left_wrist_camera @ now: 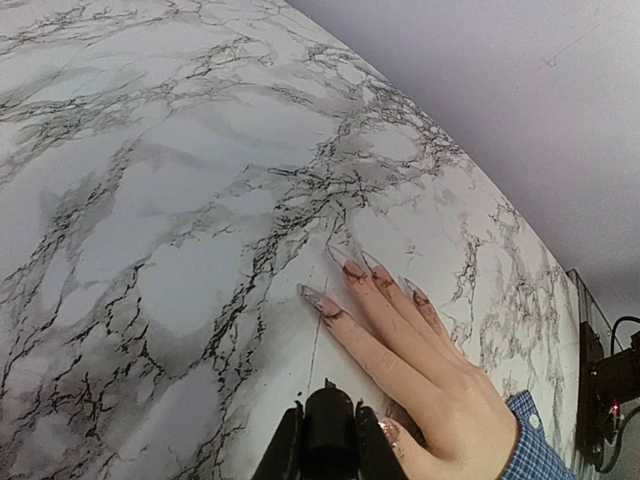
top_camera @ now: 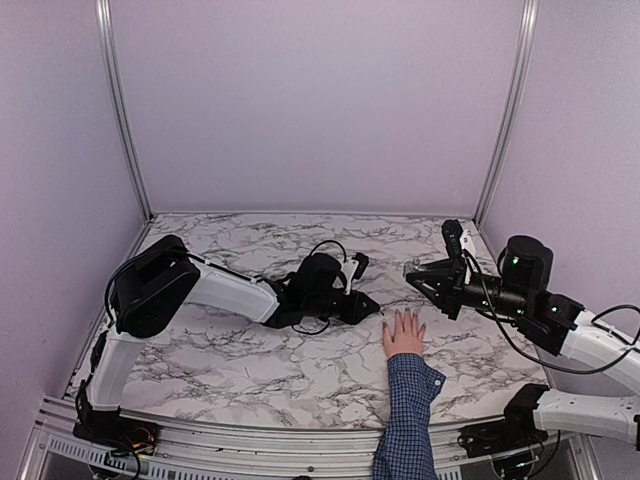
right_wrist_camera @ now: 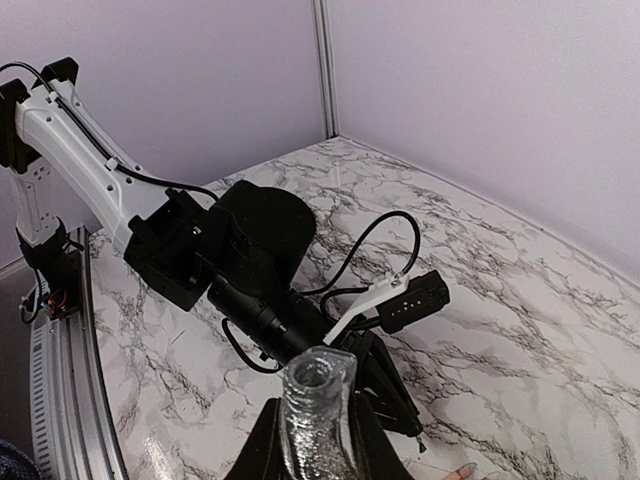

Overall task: Paint the nails
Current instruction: Paint the nail with the hand.

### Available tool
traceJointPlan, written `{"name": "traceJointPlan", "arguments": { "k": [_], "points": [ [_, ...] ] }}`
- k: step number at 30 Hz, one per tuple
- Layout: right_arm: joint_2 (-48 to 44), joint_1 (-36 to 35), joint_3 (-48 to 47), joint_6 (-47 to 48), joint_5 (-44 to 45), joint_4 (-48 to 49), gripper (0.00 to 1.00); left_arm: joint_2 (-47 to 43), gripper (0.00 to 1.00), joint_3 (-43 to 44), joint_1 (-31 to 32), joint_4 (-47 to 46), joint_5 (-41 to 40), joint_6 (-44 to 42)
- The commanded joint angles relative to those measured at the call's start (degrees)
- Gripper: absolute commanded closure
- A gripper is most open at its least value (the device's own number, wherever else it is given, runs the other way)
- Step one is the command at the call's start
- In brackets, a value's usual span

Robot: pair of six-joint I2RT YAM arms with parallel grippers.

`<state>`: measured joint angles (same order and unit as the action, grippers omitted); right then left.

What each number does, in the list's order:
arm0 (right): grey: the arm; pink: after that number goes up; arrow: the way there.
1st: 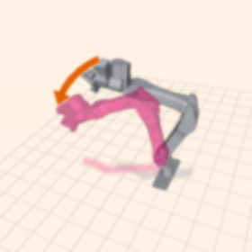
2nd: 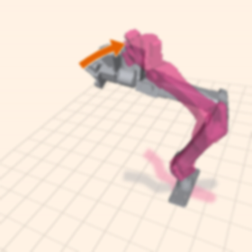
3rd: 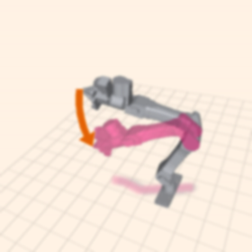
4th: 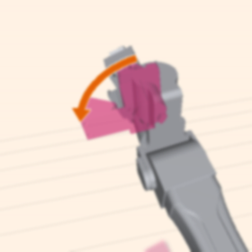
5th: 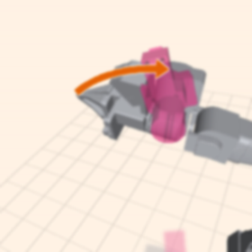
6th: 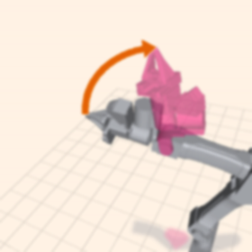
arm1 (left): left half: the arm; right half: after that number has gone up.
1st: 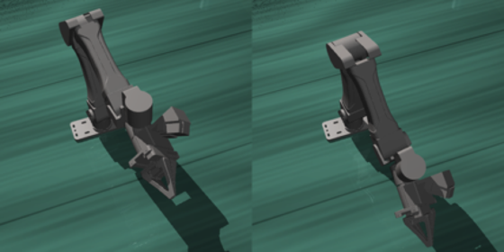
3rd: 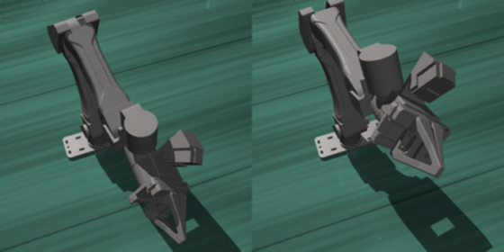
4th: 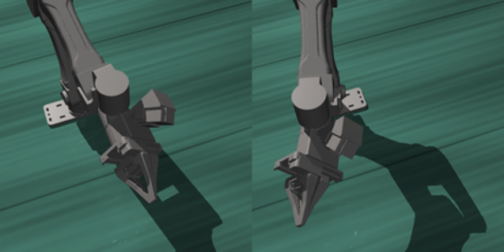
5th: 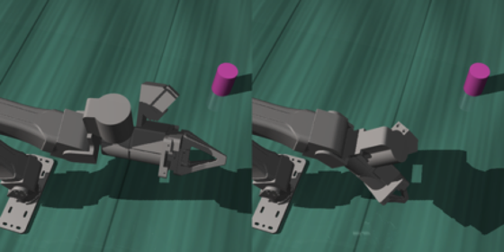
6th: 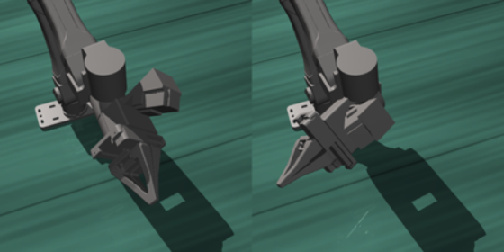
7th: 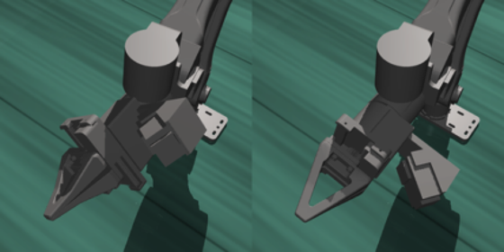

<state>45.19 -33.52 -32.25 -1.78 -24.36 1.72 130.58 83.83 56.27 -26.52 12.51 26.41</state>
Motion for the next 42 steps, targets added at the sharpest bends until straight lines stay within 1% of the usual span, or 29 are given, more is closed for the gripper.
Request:
{"name": "traceJointPlan", "arguments": {
  "k": [1, 5, 9, 15, 25, 42],
  "points": [
    [-0.7, 0.5, -0.2, -0.6, 0.4, 1.9, 1.00, -1.0, 1.00, 0.4, -0.6, 1.0, -1.2, -1.2],
    [-0.7, 0.4, -0.2, -0.7, 0.4, 1.8, 1.00, -3.9, 1.00, -2.0, -0.6, 0.7, -1.4, -1.5],
    [-0.7, 0.5, -0.1, -0.8, 0.2, 2.0, 1.00, -7.0, 1.00, -6.1, -0.6, -1.9, -1.8, -1.4],
    [-0.7, 0.4, -0.2, -0.6, 0.1, 1.9, 1.00, -8.4, 1.00, -8.6, 0.4, -2.7, -0.4, -1.9],
    [-0.6, 0.4, -0.2, -0.6, 0.1, 1.9, 1.00, -5.7, 1.00, -6.5, 2.2, -2.6, 1.6, -1.5],
    [-0.9, 0.4, -0.3, -0.6, 0.3, 1.8, 1.00, -3.6, 1.00, -4.7, 2.3, -2.6, 1.8, -0.7]
  ]
}}
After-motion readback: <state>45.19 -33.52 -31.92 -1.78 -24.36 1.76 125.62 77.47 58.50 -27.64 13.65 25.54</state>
